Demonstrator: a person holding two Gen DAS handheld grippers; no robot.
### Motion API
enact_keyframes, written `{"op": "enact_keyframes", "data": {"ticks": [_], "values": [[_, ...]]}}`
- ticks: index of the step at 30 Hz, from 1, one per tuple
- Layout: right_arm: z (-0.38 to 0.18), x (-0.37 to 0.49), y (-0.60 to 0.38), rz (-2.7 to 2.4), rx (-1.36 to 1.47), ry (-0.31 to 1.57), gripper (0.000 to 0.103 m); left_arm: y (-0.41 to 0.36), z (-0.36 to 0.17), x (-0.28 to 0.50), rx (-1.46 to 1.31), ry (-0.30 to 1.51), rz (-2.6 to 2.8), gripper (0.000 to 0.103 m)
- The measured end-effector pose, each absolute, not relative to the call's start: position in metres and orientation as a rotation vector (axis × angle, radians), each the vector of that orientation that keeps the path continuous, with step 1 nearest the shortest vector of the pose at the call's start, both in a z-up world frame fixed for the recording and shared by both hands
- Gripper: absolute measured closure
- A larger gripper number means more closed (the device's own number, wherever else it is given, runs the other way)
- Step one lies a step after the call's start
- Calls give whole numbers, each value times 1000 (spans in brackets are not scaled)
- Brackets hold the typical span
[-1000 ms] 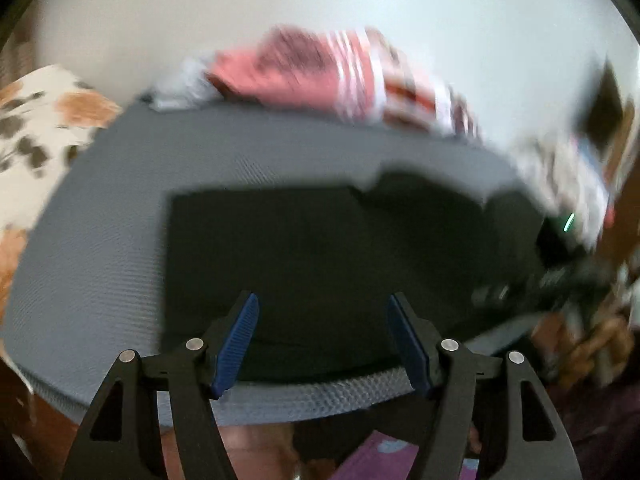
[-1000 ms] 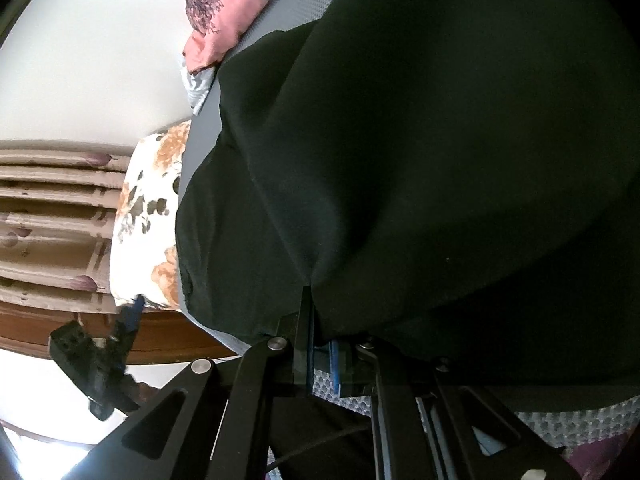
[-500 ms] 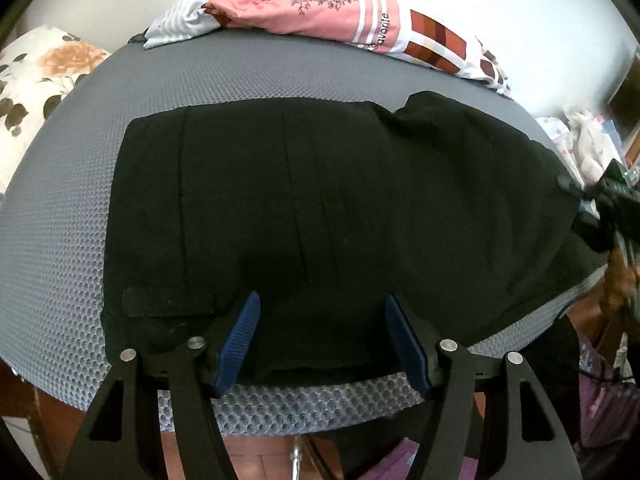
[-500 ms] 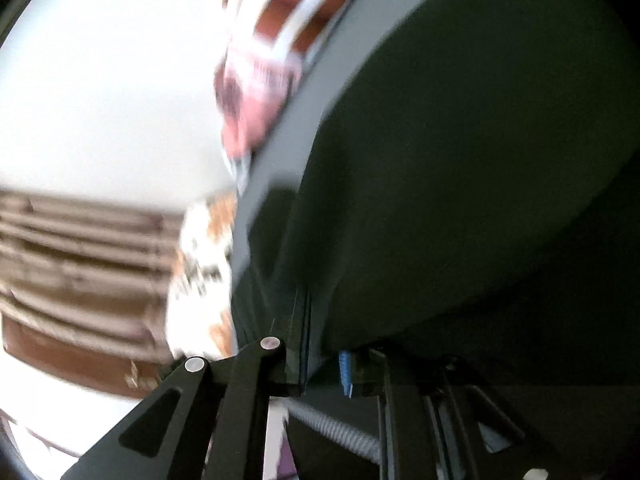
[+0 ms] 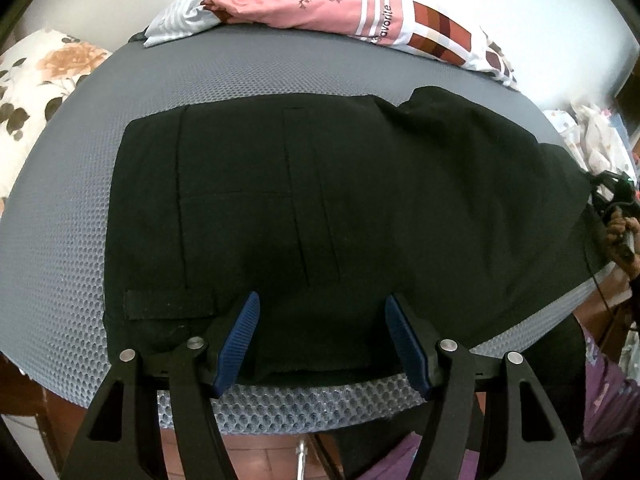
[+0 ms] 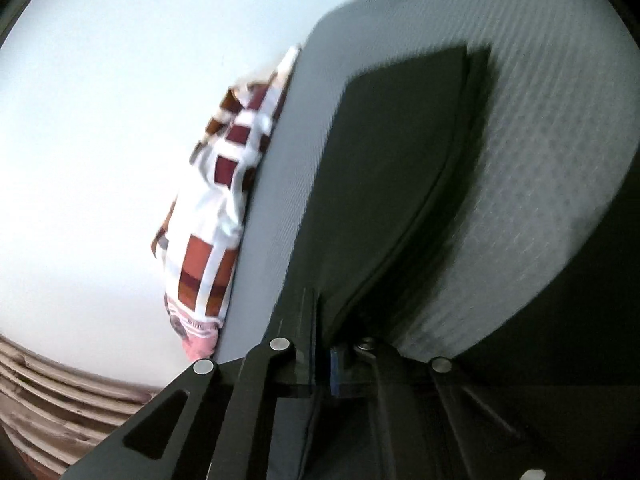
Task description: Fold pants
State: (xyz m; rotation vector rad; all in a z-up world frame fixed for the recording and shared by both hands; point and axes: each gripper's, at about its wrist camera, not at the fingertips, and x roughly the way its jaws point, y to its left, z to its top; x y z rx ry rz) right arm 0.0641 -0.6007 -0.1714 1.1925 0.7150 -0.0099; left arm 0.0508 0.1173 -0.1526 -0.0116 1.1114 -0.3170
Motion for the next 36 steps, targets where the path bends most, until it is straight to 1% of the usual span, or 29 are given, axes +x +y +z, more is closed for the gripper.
{"op": "enact_keyframes", "data": {"ticks": [6,9,12,17,20,23,27,33,36], "values": [[-146,38,-614,-8,1162,685,98,116,-153,51,0,1115,-309,36],[-131,7,-615,-19,1151,675,98,117,-152,52,-4,1119,-306,36],[-128,-21,-618,-40,1142,696,98,116,-152,52,5,1118,-308,36],[-154,-68,-620,-93,1186,779,98,115,-153,52,19,1115,-323,33],[-171,-86,-621,-116,1241,790,98,114,-153,52,36,1115,-334,31],[-170,-93,-621,-115,1244,778,99,113,-154,51,47,1116,-338,30],[-170,-93,-624,-92,1259,768,99,111,-155,51,57,1113,-347,25],[-187,-107,-635,-52,1402,731,97,108,-155,51,73,1110,-347,23],[-175,-111,-635,-69,1343,733,96,109,-156,50,74,1111,-350,21]]}}
